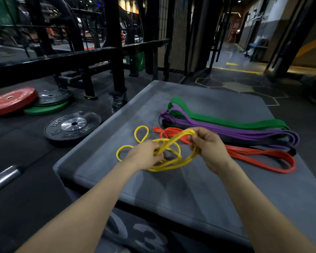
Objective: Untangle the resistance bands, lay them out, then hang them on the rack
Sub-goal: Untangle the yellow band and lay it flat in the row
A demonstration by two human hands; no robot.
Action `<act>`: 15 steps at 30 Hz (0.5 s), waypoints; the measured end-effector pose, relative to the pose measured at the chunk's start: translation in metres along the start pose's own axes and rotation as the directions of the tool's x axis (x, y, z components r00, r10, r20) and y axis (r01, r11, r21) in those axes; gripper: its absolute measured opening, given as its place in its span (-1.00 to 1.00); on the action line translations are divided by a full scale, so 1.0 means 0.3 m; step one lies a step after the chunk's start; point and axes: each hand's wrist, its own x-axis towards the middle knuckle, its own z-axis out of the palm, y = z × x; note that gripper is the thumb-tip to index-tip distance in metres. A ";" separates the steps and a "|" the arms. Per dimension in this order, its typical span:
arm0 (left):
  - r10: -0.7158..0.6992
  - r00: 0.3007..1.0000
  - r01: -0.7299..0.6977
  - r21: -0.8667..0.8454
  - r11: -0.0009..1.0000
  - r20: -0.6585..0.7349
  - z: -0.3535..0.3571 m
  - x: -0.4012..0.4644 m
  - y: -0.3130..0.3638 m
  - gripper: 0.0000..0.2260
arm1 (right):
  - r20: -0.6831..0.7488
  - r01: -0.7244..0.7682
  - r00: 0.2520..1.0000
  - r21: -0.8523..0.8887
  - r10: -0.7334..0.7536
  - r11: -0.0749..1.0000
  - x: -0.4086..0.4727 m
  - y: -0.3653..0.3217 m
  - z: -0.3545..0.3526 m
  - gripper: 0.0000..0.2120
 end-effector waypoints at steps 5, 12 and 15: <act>-0.219 0.924 0.153 -0.223 0.963 -0.314 -0.093 -0.014 -0.034 -0.84 | -0.184 0.014 0.981 -0.236 -0.059 0.972 0.025 -0.004 -0.031 -0.78; -0.313 0.852 0.161 -0.360 0.919 -0.419 -0.191 -0.089 -0.076 -0.74 | -0.367 0.001 0.886 -0.608 -0.282 0.794 0.021 -0.024 -0.053 -0.77; -0.290 0.786 0.214 -0.199 0.956 -0.547 -0.228 -0.120 -0.077 -0.70 | -0.402 -0.072 0.851 -0.726 -0.337 0.684 0.002 -0.051 -0.045 -0.71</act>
